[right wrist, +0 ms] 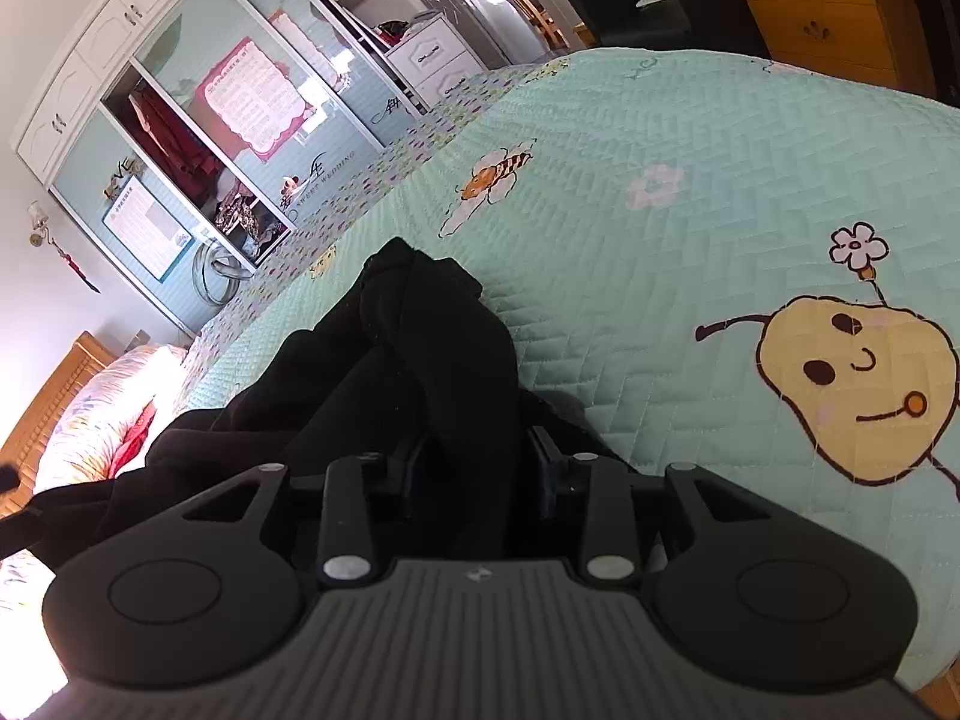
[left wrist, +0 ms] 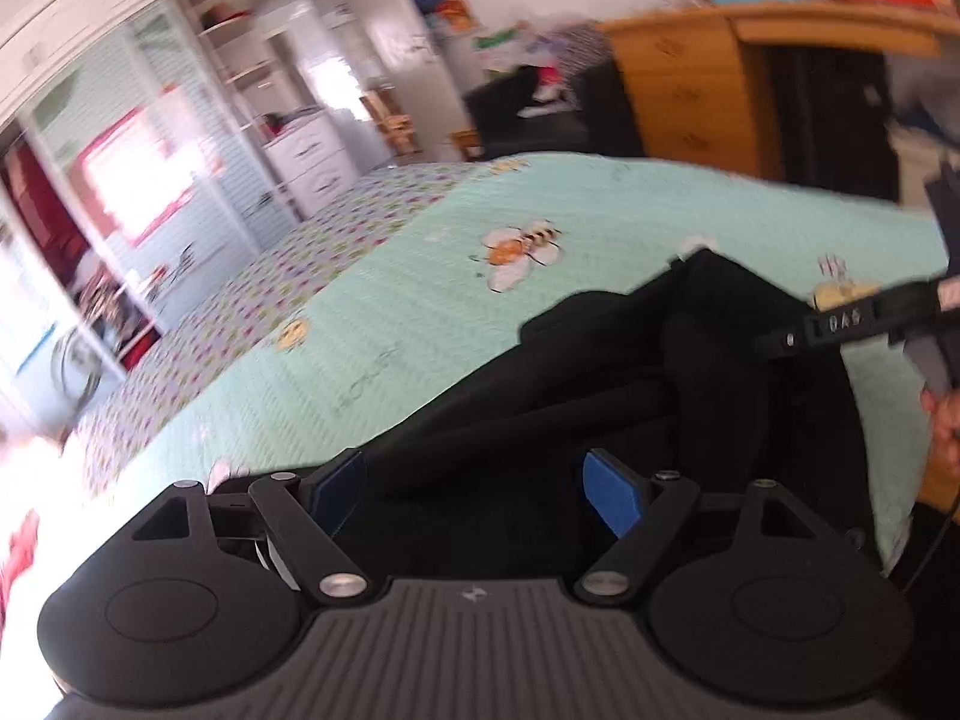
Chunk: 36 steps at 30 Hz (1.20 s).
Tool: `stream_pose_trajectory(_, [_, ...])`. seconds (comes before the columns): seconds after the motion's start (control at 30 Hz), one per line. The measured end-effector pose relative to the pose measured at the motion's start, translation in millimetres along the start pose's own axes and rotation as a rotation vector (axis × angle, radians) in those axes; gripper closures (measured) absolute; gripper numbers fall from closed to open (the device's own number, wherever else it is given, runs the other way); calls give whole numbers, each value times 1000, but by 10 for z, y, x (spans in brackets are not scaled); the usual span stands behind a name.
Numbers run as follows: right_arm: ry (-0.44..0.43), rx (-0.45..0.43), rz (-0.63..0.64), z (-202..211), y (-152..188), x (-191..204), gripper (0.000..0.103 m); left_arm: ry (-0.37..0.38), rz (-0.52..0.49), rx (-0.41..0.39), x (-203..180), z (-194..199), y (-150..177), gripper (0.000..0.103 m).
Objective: Fold clothes
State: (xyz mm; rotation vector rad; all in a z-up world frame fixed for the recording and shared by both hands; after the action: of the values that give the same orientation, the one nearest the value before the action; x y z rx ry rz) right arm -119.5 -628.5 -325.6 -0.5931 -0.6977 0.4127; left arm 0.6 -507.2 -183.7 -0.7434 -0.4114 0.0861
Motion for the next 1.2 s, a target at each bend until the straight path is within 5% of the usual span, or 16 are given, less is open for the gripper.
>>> stream_pose_trajectory(0.17, [20, 0, 32, 2, 44, 20, 63, -45, -253, 103, -19, -593, -35, 21])
stream_pose_trajectory(0.47, [35, 3, 137, -40, 101, 176, 38, 41, -424, 235, -115, -1180, 109, 20])
stream_pose_trajectory(0.6, [30, 2, 157, -51, 144, 230, 31, 22, -528, 271, -141, -1390, 134, 3])
stream_pose_trajectory(0.67, [21, -2, 139, -58, 147, 206, 31, 32, -587, 296, -216, -1489, 203, 3])
stream_pose_trajectory(0.7, [16, -4, 130, -62, 148, 192, 31, 33, -600, 307, -256, -1526, 243, 5])
stream_pose_trajectory(0.83, [6, -19, 129, -41, 191, 182, 31, 58, -582, 300, -407, -1497, 400, 53])
stream_pose_trajectory(0.93, [5, -22, 117, -17, 199, 185, 31, 10, -548, 238, -353, -1350, 444, 78])
stream_pose_trajectory(1.0, [12, -22, 101, 15, 191, 194, 31, -1, -439, 189, -236, -1183, 368, 88])
stream_pose_trajectory(1.2, [-12, -94, 79, 240, 105, 400, 30, -86, -139, 0, 319, -473, 15, 94])
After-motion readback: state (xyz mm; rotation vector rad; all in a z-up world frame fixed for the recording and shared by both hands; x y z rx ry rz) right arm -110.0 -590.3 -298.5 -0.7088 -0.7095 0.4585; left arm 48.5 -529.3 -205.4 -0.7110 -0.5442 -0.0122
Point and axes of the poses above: each gripper's, at about its wrist camera, not at the fingertips, and z roughly against the way its jaws point, x to its left, y to its underside, the point moved 10 cm from there along -z, roughly the way its jaws point, and after that the axes turned 12 degrees about y, right-handed, at the moved point
